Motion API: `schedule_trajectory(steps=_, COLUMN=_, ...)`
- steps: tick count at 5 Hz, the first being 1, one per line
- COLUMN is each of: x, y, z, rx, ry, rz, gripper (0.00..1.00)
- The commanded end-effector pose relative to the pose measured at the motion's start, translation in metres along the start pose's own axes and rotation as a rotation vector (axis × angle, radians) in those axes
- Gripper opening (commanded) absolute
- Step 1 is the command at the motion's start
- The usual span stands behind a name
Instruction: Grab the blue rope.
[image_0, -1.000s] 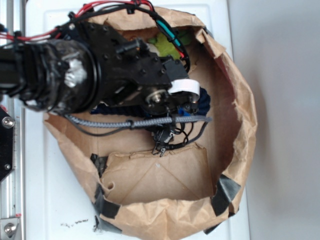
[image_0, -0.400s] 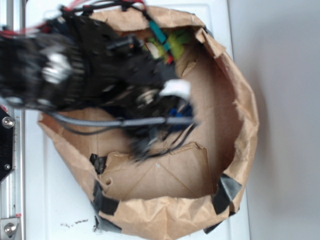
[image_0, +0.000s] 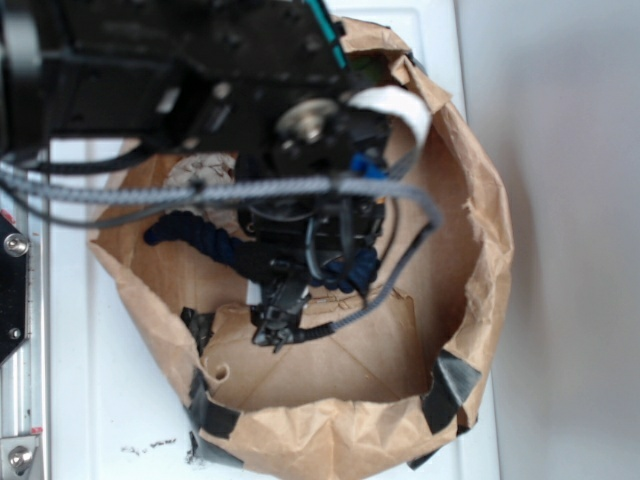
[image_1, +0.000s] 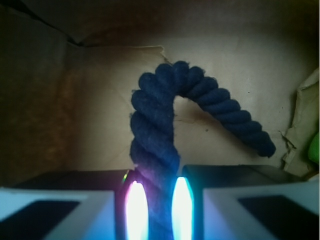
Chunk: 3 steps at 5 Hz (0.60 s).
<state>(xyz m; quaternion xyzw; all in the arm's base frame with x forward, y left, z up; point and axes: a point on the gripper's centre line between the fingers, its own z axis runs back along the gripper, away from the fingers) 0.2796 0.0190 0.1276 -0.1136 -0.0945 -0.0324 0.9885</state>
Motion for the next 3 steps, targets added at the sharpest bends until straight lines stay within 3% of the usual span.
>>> schedule_trajectory(steps=1, x=0.019, y=0.0, z=0.047, rx=0.073, ry=-0.137, rz=0.068, gripper=0.0)
schedule_trajectory(steps=3, x=0.021, y=-0.001, z=0.067, rx=0.086, ry=-0.169, rz=0.101, gripper=0.0)
